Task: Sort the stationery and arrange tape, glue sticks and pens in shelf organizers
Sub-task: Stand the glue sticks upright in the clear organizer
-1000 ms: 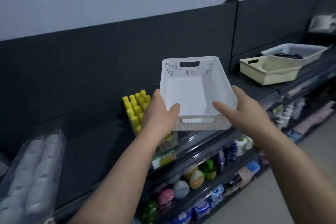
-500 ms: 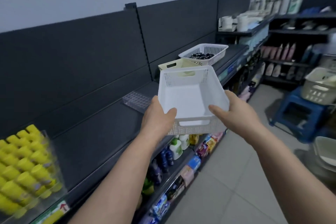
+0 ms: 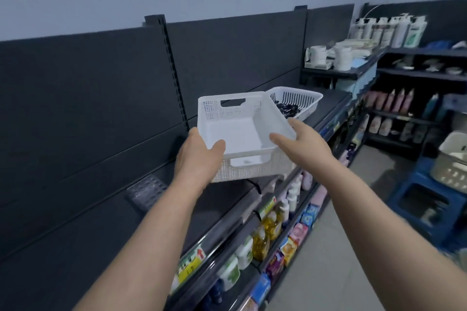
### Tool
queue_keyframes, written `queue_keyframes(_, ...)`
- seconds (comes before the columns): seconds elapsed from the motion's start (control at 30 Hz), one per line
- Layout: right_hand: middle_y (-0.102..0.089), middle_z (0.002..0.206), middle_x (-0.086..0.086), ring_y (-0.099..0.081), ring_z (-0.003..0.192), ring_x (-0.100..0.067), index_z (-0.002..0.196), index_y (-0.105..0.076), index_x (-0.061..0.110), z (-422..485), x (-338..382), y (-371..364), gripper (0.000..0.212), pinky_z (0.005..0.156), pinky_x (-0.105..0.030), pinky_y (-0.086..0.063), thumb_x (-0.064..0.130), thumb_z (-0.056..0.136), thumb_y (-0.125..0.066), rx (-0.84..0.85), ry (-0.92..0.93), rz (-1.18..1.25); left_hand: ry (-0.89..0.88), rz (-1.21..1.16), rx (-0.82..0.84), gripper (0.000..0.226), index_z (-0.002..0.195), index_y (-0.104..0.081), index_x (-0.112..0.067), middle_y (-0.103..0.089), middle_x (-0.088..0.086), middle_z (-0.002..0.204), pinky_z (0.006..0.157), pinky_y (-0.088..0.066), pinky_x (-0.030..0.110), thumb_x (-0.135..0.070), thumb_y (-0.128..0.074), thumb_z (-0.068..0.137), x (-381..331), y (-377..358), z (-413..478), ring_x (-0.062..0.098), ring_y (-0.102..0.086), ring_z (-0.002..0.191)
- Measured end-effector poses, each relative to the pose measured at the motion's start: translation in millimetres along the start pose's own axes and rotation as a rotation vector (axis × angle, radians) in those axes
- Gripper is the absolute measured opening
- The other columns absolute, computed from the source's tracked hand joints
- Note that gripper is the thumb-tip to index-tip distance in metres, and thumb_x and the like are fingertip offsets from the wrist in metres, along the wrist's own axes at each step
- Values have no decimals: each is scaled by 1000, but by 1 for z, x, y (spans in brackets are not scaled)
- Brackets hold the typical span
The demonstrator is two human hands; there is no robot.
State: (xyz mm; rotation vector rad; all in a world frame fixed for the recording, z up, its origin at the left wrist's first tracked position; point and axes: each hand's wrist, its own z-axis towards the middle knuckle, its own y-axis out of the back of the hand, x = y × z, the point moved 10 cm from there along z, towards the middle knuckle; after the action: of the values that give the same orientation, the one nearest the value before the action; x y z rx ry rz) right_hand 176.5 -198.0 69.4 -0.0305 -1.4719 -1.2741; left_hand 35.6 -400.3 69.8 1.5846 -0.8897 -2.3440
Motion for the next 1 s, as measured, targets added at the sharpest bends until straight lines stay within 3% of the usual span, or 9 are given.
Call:
queue_keyframes(0.1, -53, 134, 6, -53, 117, -22, 141, -39, 27, 53, -7, -11, 65, 96, -42, -45, 55, 84, -52, 18, -36, 28, 19, 17, 16, 37, 112, -53, -19, -59, -8, 101, 72, -48, 33, -42, -54, 82, 2, -18, 47, 19, -57, 90)
queue_keyframes(0.23, -43, 145, 5, -45, 127, -22, 144, -36, 21, 105, -19, -28, 68, 98, -39, -39, 54, 86, -53, 30, -63, 86, 55, -2, 47, 38, 112, -56, -21, -63, -8, 104, 81, -52, 37, -46, -54, 84, 9, -43, 89, 19, -60, 92)
queue_keyframes(0.43, -38, 148, 2, -40, 132, -23, 144, -35, 18, 149, -45, -60, 73, 107, -44, -36, 57, 85, -54, 147, -81, 152, 111, -8, 63, 34, 112, -56, -21, -61, -12, 100, 72, -47, 30, -46, -53, 88, 28, -77, 117, 15, -59, 89)
queue_keyframes(0.63, -39, 147, -1, -47, 124, -25, 147, -29, 23, 168, -69, -85, 71, 96, -39, -45, 48, 87, -59, 289, -101, 115, 192, 26, 169, 44, 125, -50, -19, -60, -6, 116, 87, -51, 39, -43, -55, 88, 60, -110, 109, 18, -59, 102)
queue_keyframes(0.77, -45, 139, -5, -55, 110, -26, 145, -25, 28, 169, -82, -95, 67, 88, -41, -49, 48, 89, -55, 338, -133, 136, 302, -102, 112, 46, 129, -42, -18, -58, -12, 108, 80, -46, 29, -39, -56, 90, 71, -114, 106, 12, -56, 96)
queue_keyframes(0.87, -48, 137, -5, -58, 108, -29, 143, -28, 29, 169, -85, -98, 67, 90, -48, -51, 47, 87, -59, 369, -143, 190, 342, -172, 115, 43, 132, -45, -19, -59, -9, 116, 84, -45, 29, -34, -54, 93, 76, -123, 105, 14, -56, 103)
queue_keyframes(1.0, -44, 137, -1, -57, 105, -26, 144, -27, 31, 168, -90, -103, 70, 83, -40, -51, 43, 86, -63, 397, -151, 259, 375, -276, 61, 38, 131, -47, -24, -59, -14, 106, 83, -47, 31, -27, -54, 94, 82, -126, 104, 13, -58, 102)
